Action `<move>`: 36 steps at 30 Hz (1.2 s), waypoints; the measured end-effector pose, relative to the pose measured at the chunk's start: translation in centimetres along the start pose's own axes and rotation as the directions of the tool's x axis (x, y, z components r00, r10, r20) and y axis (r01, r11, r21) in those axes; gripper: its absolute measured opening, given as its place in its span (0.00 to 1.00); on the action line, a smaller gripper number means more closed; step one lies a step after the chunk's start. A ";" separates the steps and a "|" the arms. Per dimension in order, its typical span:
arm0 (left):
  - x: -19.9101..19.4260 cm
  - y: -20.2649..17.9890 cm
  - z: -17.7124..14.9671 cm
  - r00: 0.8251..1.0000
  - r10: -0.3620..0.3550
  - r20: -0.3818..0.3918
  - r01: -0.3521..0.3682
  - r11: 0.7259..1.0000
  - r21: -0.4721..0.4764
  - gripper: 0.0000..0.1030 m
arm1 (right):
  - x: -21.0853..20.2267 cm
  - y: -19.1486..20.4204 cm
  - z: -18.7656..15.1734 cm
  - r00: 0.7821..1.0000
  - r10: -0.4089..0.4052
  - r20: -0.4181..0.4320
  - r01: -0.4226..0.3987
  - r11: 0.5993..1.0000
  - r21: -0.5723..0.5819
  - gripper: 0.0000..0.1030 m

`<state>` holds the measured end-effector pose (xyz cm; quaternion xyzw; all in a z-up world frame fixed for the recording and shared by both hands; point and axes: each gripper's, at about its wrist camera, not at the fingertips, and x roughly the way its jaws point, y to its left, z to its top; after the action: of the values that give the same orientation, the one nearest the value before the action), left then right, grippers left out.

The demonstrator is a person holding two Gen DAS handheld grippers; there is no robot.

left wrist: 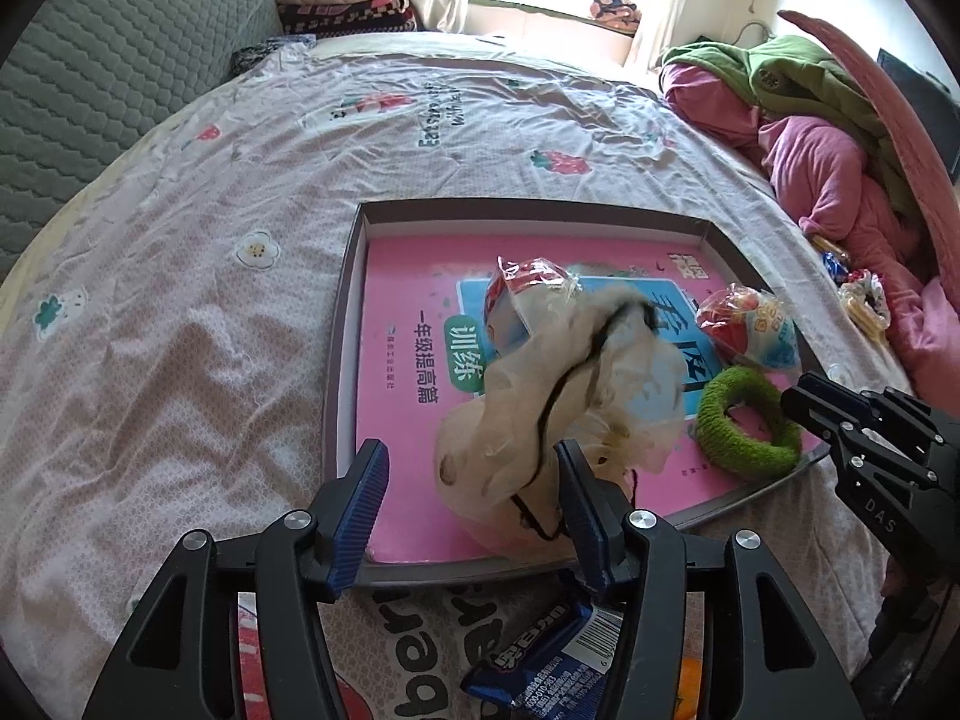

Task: Organize objects
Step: 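Open the left tool to release the mesh bag while the right releases the green ring, then withdraw both open tools from the tray toward the walnut and oranges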

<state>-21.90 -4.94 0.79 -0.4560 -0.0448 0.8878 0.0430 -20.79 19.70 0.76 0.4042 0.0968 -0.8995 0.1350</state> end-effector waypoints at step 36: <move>-4.0 -0.9 0.2 0.997 0.043 0.067 -0.045 0.999 0.023 0.68 | -2.4 -0.6 0.6 0.996 -0.001 0.092 -0.002 0.999 0.034 0.36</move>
<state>-19.72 -4.52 4.27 -0.4266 -0.0252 0.9037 0.0275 -19.91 20.53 3.01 0.3644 0.0753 -0.9187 0.1326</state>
